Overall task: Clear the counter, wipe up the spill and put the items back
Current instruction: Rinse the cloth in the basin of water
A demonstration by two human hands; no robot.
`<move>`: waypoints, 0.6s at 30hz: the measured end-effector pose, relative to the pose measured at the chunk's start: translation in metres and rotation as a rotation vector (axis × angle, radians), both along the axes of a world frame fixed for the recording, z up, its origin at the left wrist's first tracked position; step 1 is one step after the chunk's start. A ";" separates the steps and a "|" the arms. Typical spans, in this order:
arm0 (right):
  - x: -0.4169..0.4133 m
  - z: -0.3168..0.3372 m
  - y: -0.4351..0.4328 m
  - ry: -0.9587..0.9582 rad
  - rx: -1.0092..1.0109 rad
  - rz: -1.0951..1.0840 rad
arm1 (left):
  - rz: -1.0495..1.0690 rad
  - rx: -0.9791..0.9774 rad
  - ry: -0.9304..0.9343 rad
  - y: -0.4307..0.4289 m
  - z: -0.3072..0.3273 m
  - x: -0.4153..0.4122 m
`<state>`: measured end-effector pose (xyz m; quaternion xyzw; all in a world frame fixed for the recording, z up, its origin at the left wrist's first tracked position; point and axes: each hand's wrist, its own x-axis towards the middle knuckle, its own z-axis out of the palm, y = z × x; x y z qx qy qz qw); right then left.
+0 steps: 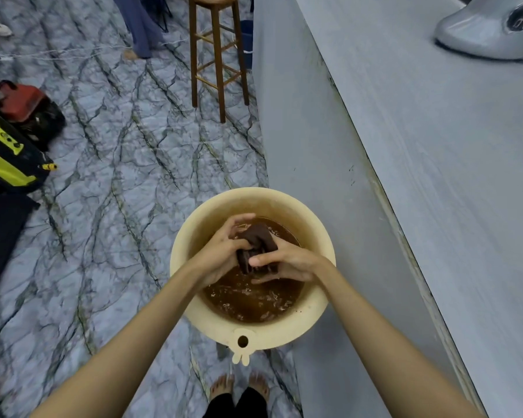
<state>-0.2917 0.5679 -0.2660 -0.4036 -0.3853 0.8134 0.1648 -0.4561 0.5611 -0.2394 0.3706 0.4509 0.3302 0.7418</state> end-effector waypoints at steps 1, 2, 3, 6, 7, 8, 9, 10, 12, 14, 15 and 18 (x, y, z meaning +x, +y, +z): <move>-0.001 0.001 0.000 0.033 -0.033 -0.026 | -0.015 0.016 0.008 -0.001 0.001 0.000; -0.001 0.001 0.000 0.029 -0.048 -0.036 | -0.062 0.080 0.089 -0.002 0.001 -0.002; -0.001 0.001 0.001 0.005 -0.053 -0.025 | -0.147 0.189 0.228 -0.002 0.001 -0.006; 0.001 0.005 0.007 -0.056 -0.075 0.047 | -0.489 0.499 0.544 0.001 0.000 -0.020; 0.003 0.007 0.010 -0.075 -0.082 0.071 | -0.587 0.586 0.607 0.001 0.000 -0.023; 0.004 0.011 0.013 -0.089 -0.086 0.100 | -0.667 0.678 0.683 0.001 0.000 -0.023; 0.006 0.015 0.015 -0.095 -0.088 0.130 | -0.718 0.771 0.777 0.001 -0.001 -0.022; 0.007 0.019 0.017 -0.098 -0.090 0.160 | -0.729 0.858 0.871 0.000 -0.003 -0.021; 0.006 0.028 0.021 -0.103 -0.088 0.223 | -0.657 1.009 1.052 -0.002 -0.006 -0.016; 0.000 0.038 0.022 -0.130 -0.066 0.294 | -0.516 1.110 1.145 -0.003 -0.008 -0.012; -0.004 0.043 0.023 -0.188 -0.027 0.341 | -0.450 1.146 1.164 -0.002 -0.008 -0.011; -0.022 0.054 0.023 -0.591 0.223 0.465 | -0.396 1.120 1.282 0.004 -0.008 -0.012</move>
